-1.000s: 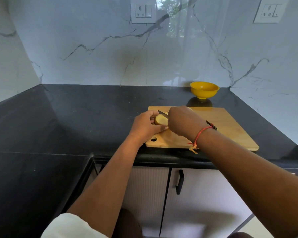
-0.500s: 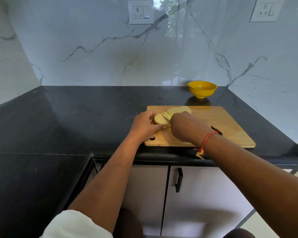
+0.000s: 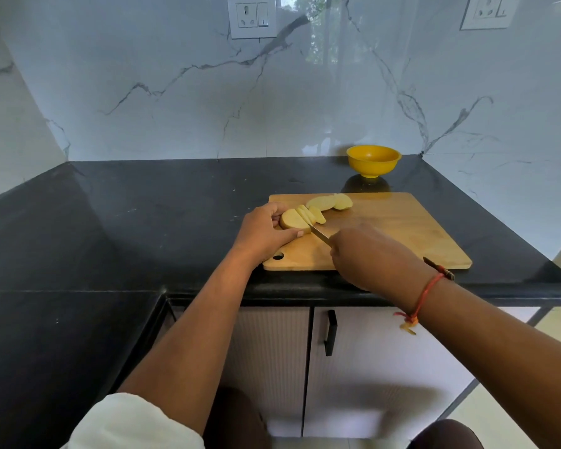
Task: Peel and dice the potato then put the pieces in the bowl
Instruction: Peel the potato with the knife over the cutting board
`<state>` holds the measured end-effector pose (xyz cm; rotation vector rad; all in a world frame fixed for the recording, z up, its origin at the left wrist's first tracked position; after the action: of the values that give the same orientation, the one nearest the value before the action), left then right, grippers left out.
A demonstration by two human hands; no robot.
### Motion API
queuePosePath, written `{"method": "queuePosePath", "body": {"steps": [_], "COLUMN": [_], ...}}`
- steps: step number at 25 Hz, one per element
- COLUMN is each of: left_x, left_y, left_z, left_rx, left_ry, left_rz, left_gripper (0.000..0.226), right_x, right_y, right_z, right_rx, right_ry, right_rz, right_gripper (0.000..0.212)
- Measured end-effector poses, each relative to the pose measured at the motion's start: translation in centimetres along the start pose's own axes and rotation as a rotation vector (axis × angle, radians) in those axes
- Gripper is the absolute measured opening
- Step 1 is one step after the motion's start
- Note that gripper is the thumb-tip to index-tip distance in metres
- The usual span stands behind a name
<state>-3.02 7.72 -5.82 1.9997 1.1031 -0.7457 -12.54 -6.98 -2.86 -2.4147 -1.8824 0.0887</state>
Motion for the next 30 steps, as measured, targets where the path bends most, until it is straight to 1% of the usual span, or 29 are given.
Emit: {"method": "queuePosePath", "body": {"steps": [4,8,10,13,15,18,22,30], "left_x": [0.3,0.6,0.7,0.6,0.5,0.5,0.4,0.5], "left_y": [0.1,0.2,0.1,-0.2,-0.3,-0.4,-0.5,-0.4], "left_z": [0.0,0.0,-0.1,-0.2,-0.2,-0.2,-0.2,-0.2], "left_rx": [0.011,0.013,0.005,-0.007,-0.007,-0.011,-0.031,-0.078], "left_ry": [-0.022,-0.044,-0.053,-0.06,-0.057,-0.067,-0.089,-0.139], "left_rz": [-0.007,-0.016,-0.025,-0.022,-0.024,-0.026,-0.027,-0.034], "left_gripper": [0.069,0.071,0.071,0.072,0.075,0.075,0.072,0.067], "right_x": [-1.4,-2.8,-3.1,-3.2,-3.3,-2.9,-1.0,2.1], "right_y": [-1.1,-1.7,-1.8,-1.7,-1.9,-2.1,-0.4,3.3], "right_z": [0.6,0.8,0.7,0.6,0.2,-0.4,-1.9,-3.7], "right_rx": [-0.024,-0.166,-0.218,-0.238,-0.258,-0.306,-0.356,-0.266], "right_ry": [-0.08,-0.143,-0.135,-0.059,0.06,0.222,0.219,0.132], "right_rz": [-0.054,-0.106,-0.138,-0.151,-0.147,-0.134,-0.111,-0.112], "right_gripper": [0.034,0.046,0.047,0.04,0.031,0.028,0.03,0.029]}}
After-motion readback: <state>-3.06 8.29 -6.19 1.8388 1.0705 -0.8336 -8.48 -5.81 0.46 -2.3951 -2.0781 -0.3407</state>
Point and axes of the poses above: each hand's wrist, its own y-axis towards the middle knuckle, its own z-axis out of the palm, x = y × z, the point moved 5 cm from there along y, towards the middle knuckle, and after that the axes turned 9 degrees about z, right-handed, at the moved point
